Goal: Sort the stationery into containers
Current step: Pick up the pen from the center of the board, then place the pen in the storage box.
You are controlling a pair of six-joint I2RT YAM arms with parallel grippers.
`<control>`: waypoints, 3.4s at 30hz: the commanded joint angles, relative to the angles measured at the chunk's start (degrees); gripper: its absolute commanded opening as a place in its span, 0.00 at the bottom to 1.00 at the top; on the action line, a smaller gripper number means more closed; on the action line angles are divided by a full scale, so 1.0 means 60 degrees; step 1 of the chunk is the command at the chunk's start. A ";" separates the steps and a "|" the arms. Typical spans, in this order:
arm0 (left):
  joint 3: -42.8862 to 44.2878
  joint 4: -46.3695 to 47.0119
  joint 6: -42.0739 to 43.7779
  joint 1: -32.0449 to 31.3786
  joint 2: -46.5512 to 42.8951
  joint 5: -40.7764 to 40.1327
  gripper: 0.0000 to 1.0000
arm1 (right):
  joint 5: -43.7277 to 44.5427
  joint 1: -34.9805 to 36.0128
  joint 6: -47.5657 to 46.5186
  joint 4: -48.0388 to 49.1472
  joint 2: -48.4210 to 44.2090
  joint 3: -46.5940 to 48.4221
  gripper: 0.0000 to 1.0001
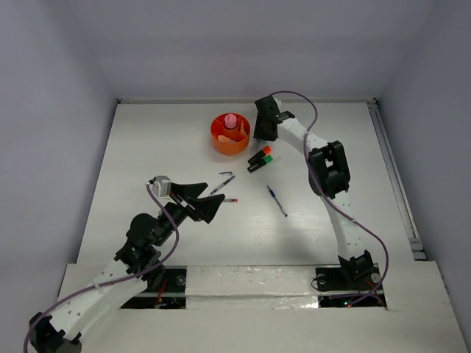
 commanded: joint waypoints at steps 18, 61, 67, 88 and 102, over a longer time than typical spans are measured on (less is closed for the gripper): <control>-0.0160 0.0550 -0.0071 -0.0005 -0.0145 0.0137 0.99 | 0.0523 0.0094 0.0488 0.1153 -0.0260 -0.0173 0.01; -0.0160 0.0272 0.0412 -0.0005 0.0075 -0.1328 0.99 | 0.3671 0.2275 -0.2542 1.5457 -0.3226 -0.7062 0.00; -0.0145 0.0228 0.0427 -0.0005 0.0017 -0.1357 0.99 | 0.4023 0.2597 -0.3041 1.5983 -0.2639 -0.6753 0.00; -0.0145 0.0125 0.0368 -0.0005 -0.0203 -0.1357 0.99 | 0.4448 0.3082 -0.3510 1.7434 -0.3063 -0.8408 0.39; -0.0116 0.0096 0.0368 -0.0005 -0.0174 -0.1401 0.99 | 0.3380 0.3170 -0.3321 1.5838 -0.4543 -0.9214 0.75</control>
